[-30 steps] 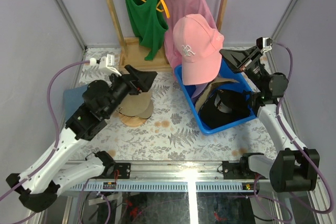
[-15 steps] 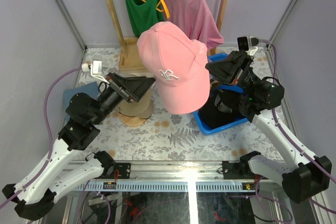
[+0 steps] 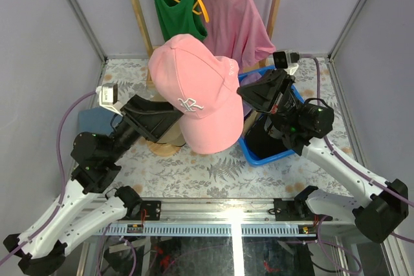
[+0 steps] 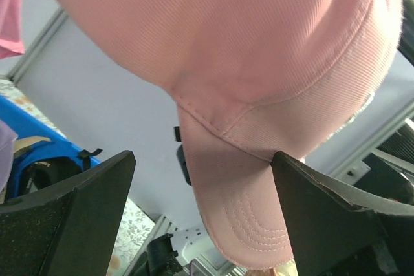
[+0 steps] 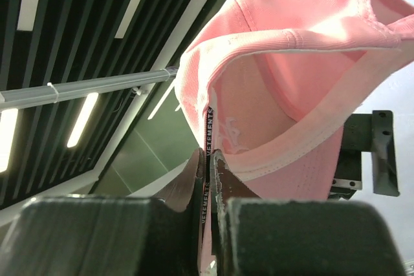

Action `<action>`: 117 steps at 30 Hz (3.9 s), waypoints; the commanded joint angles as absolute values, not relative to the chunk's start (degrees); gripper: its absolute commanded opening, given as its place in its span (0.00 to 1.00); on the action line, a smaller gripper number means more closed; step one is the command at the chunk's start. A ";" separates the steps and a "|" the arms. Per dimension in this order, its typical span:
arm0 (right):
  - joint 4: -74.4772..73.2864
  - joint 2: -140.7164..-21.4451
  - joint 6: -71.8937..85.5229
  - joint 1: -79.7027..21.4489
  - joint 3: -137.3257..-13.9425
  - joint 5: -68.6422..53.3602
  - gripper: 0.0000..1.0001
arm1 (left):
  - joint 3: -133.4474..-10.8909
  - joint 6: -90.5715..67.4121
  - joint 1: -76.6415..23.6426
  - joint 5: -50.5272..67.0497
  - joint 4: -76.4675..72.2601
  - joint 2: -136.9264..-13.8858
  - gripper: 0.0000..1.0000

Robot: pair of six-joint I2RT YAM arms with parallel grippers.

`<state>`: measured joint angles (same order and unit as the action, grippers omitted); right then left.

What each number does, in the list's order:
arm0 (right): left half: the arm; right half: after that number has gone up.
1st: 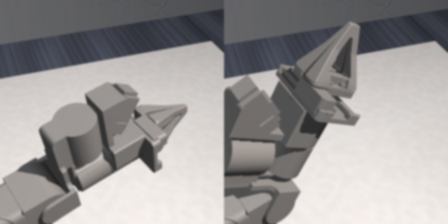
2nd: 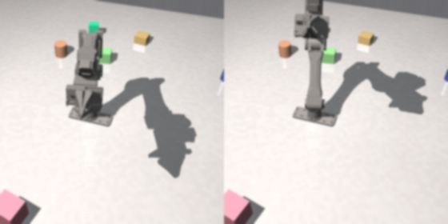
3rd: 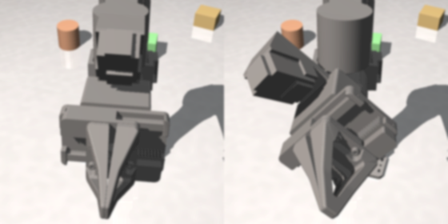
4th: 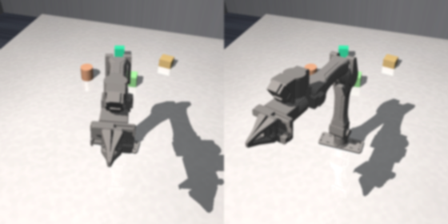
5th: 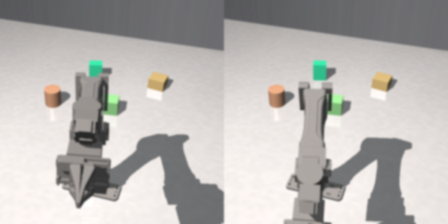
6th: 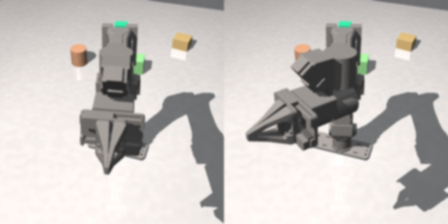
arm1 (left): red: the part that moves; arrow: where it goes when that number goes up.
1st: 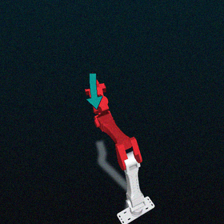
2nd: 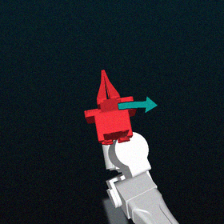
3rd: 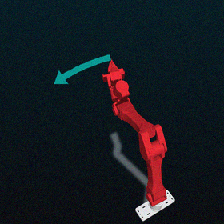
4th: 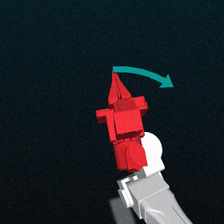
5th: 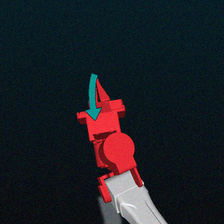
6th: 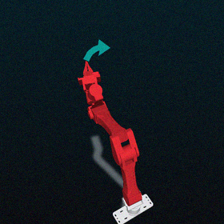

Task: Stack the hats
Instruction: Stack the hat on the hat.

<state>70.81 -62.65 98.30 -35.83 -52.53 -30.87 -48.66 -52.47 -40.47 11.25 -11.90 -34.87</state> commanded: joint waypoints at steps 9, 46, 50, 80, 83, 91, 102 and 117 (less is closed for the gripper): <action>76.89 -66.55 96.67 -38.63 -52.35 -26.98 0.00 | -43.50 -58.35 -40.53 17.61 -27.31 -30.04 0.72; 45.48 -61.28 78.29 -36.77 -41.48 -17.40 0.50 | -43.34 -34.02 -40.53 -5.71 -29.40 -35.36 0.00; 49.04 -62.56 80.85 -38.13 -39.30 -17.35 0.50 | -43.34 -33.05 -40.60 -5.85 -31.26 -37.08 0.00; 61.49 -73.91 85.93 -44.32 -45.61 -15.04 0.52 | -37.68 -30.91 -40.65 -6.21 -34.45 -36.94 0.00; 62.36 -74.10 86.07 -44.59 -45.29 -14.79 0.52 | -36.80 -30.91 -40.63 -6.21 -34.45 -36.03 0.00; 61.75 -72.18 85.56 -44.82 -44.46 -14.16 0.52 | -35.07 -30.91 -40.61 -6.21 -34.45 -34.99 0.00; 66.51 -78.28 88.24 -45.87 -47.93 -16.52 0.36 | -34.74 -30.91 -40.62 -6.21 -34.45 -35.64 0.00; 78.48 -90.96 92.69 -41.50 -48.19 -23.29 0.00 | -30.18 -30.91 -40.65 -6.21 -34.45 -24.51 0.00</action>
<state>76.66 -87.55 93.82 -44.40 -47.29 -22.15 -31.16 -31.20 -40.07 -9.39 -31.07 -27.66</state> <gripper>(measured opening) 0.039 0.041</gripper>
